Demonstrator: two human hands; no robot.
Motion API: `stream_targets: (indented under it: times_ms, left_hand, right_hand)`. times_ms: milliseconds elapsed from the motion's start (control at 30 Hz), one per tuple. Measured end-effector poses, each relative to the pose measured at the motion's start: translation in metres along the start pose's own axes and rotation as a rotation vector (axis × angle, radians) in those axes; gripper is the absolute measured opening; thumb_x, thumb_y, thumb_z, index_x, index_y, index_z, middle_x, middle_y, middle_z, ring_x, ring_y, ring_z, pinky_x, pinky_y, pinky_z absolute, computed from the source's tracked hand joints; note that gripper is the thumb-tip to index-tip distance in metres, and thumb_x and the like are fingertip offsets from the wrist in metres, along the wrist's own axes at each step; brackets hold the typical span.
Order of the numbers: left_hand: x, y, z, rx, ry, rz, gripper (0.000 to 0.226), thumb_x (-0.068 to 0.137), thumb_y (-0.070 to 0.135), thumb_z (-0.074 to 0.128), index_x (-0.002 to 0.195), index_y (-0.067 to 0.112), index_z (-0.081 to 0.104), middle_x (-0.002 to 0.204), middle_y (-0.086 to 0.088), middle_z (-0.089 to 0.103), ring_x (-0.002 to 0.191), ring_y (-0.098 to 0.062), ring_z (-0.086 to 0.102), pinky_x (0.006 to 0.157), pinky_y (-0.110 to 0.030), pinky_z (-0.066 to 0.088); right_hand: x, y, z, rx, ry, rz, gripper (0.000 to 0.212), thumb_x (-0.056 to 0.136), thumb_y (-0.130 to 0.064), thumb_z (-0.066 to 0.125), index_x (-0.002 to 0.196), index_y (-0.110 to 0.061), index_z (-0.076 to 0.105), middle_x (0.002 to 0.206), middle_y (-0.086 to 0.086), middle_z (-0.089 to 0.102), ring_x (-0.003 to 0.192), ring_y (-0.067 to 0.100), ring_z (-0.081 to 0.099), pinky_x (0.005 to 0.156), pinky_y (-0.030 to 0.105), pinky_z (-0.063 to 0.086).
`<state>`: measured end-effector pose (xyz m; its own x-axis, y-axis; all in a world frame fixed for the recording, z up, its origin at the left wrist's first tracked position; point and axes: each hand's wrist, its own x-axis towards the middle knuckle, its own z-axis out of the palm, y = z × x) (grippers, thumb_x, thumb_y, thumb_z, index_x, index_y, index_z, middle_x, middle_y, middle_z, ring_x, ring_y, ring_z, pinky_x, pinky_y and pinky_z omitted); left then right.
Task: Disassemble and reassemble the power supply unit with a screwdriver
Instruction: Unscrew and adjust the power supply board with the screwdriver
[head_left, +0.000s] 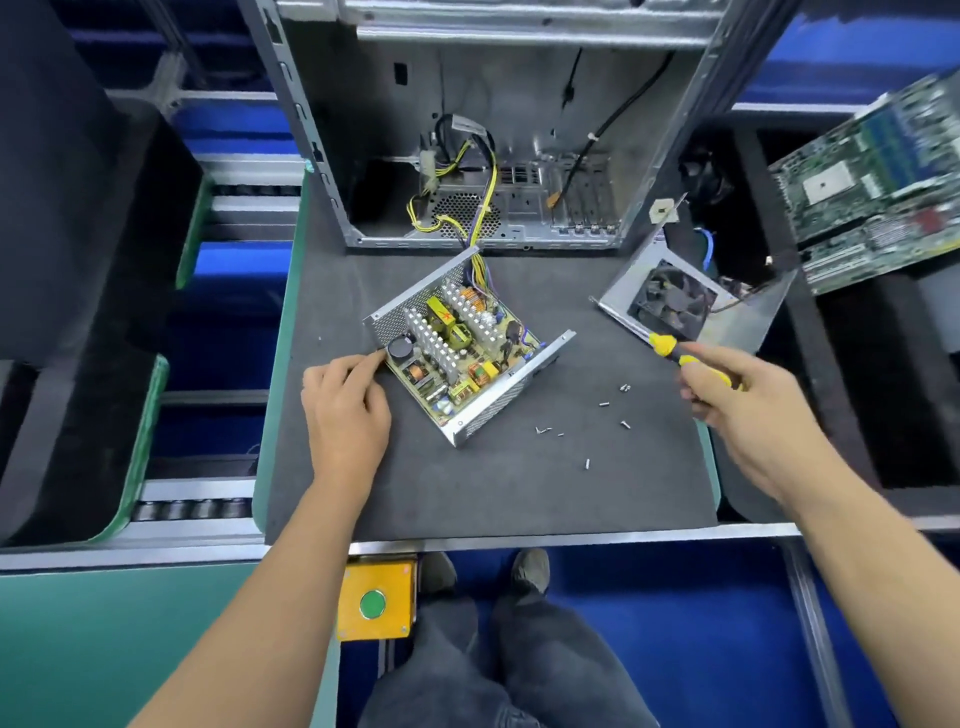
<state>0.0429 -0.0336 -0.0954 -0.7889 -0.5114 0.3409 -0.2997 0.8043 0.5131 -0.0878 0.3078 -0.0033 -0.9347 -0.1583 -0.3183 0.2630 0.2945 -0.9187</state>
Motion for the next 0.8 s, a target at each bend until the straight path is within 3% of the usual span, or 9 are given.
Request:
stream_targets:
  times_ms: [67,133,233,300,400,533,633,733,800]
  left_hand:
    - [0.0,-0.003,0.003,0.01,0.017,0.018,0.031,0.089,-0.009,0.055,0.112,0.002,0.073,0.102,-0.013,0.07,0.089,-0.041,0.058,0.086,-0.035,0.038]
    - [-0.001,-0.005,0.005,0.008,0.044,0.027,0.03,0.09,-0.008,0.056,0.111,0.002,0.073,0.102,-0.013,0.07,0.089,-0.04,0.058,0.088,-0.028,0.034]
    - [-0.002,-0.005,0.006,0.0,0.058,-0.015,0.025,0.094,0.0,0.056,0.112,0.007,0.071,0.103,-0.01,0.07,0.092,-0.034,0.057,0.089,-0.022,0.033]
    - [-0.004,-0.004,0.005,-0.017,0.067,-0.067,0.023,0.097,0.01,0.054,0.114,0.012,0.07,0.104,-0.007,0.07,0.095,-0.029,0.055,0.09,-0.024,0.035]
    - [-0.011,0.005,-0.001,-0.08,0.15,-0.162,0.024,0.1,0.02,0.05,0.115,0.015,0.069,0.094,0.006,0.065,0.093,-0.023,0.055,0.09,-0.029,0.04]
    - [-0.025,0.028,-0.01,-0.219,0.312,-0.258,0.023,0.103,0.024,0.048,0.112,0.016,0.068,0.088,0.026,0.054,0.081,0.004,0.05,0.08,-0.01,0.037]
    - [-0.029,0.05,-0.015,-0.284,0.423,-0.21,0.027,0.105,0.024,0.046,0.108,0.007,0.067,0.09,0.021,0.055,0.074,0.0,0.05,0.068,-0.017,0.038]
    - [-0.029,0.073,-0.019,-0.309,0.448,-0.136,0.027,0.106,0.025,0.045,0.105,0.007,0.065,0.087,0.01,0.057,0.073,-0.015,0.054,0.063,-0.033,0.042]
    - [-0.028,0.089,-0.022,-0.33,0.426,-0.069,0.024,0.106,0.024,0.045,0.104,0.011,0.065,0.089,0.013,0.057,0.073,-0.027,0.057,0.062,-0.043,0.044]
  right_hand:
    - [-0.002,0.021,-0.003,-0.018,0.067,0.078,0.019,0.095,-0.031,0.063,0.085,-0.021,0.076,0.069,-0.002,0.057,0.069,0.017,0.048,0.063,0.031,0.042]
    - [-0.002,0.035,-0.001,-0.124,0.126,0.115,0.046,0.09,-0.056,0.056,0.074,-0.014,0.068,0.06,-0.002,0.049,0.058,0.016,0.041,0.058,0.035,0.035]
    - [0.001,0.048,0.003,-0.246,0.159,0.109,0.06,0.08,-0.071,0.05,0.062,-0.014,0.048,0.053,-0.007,0.042,0.051,0.014,0.036,0.056,0.03,0.033]
    - [0.002,0.054,0.005,-0.363,0.186,0.047,0.056,0.075,-0.067,0.064,0.062,-0.016,0.044,0.051,-0.013,0.046,0.048,0.007,0.039,0.051,0.019,0.034]
    - [0.01,0.06,0.014,-0.439,0.183,-0.075,0.03,0.077,-0.038,0.081,0.073,-0.019,0.058,0.066,-0.024,0.062,0.065,-0.005,0.056,0.06,0.005,0.038]
    - [0.023,0.06,0.026,-0.496,0.133,-0.185,0.028,0.082,-0.024,0.079,0.073,-0.024,0.053,0.071,-0.007,0.062,0.068,0.01,0.055,0.062,0.014,0.04]
    - [0.026,0.06,0.029,-0.544,0.131,-0.234,0.025,0.084,-0.022,0.078,0.076,-0.02,0.054,0.073,0.0,0.06,0.071,0.022,0.053,0.066,0.034,0.042]
    - [0.026,0.06,0.029,-0.542,0.135,-0.311,0.021,0.085,-0.016,0.076,0.077,-0.018,0.057,0.071,-0.003,0.058,0.07,0.021,0.051,0.066,0.033,0.041]
    - [0.028,0.061,0.027,-0.535,0.126,-0.317,0.018,0.085,-0.014,0.075,0.076,-0.016,0.059,0.07,-0.004,0.057,0.068,0.019,0.049,0.065,0.032,0.04]
